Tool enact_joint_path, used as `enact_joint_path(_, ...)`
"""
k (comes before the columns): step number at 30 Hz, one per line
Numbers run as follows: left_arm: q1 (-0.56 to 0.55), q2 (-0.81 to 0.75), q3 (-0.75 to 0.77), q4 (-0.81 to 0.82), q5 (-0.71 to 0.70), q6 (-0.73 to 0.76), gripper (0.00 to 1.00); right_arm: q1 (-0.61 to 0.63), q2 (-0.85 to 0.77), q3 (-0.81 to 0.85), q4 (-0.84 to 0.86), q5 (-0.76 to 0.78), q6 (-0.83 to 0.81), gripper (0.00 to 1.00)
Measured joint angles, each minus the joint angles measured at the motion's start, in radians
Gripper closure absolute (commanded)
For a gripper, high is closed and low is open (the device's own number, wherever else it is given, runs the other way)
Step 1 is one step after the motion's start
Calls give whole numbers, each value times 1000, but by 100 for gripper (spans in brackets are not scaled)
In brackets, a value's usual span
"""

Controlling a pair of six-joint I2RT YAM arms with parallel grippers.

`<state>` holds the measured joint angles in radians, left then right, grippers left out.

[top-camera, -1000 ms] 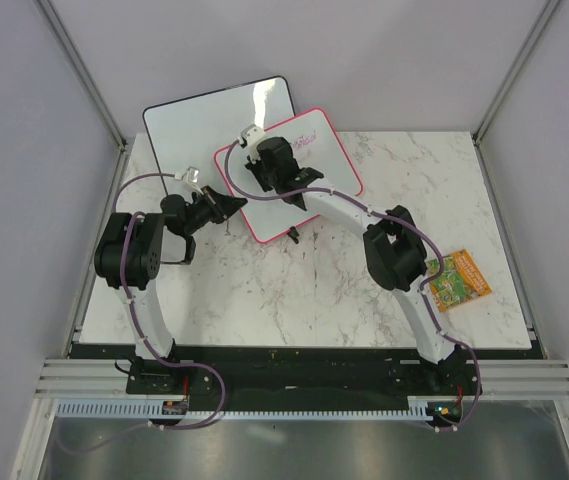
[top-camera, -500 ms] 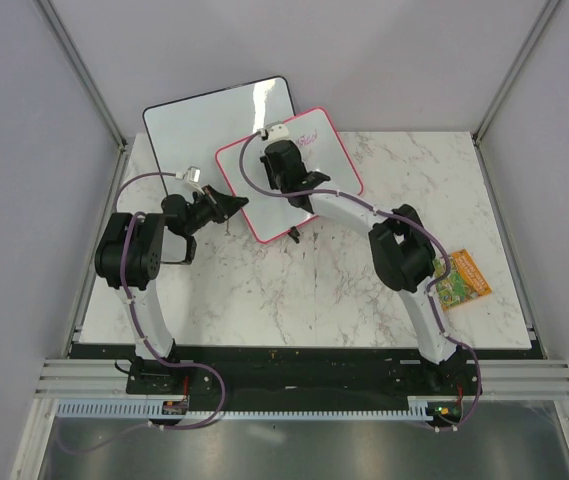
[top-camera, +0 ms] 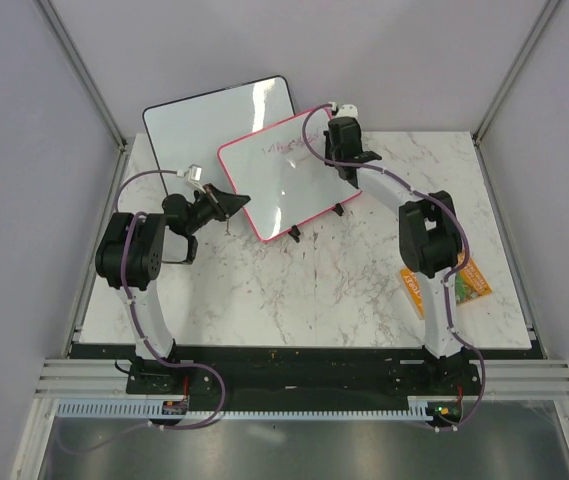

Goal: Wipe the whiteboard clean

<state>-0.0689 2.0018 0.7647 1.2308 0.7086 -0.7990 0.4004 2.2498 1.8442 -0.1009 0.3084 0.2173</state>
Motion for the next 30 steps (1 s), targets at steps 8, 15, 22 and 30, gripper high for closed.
enact_joint_path(8,0,0,2,0,6,0,98,5,52,122,-112,0,-108,100)
enact_joint_path(15,2,0,1,-8,7,0,98,95,89,235,-238,22,-211,100)
enact_joint_path(22,6,0,0,-31,5,0,98,188,104,291,-315,-38,-237,100)
enact_joint_path(30,8,0,-1,-39,-1,0,98,213,94,266,-267,-74,-224,100)
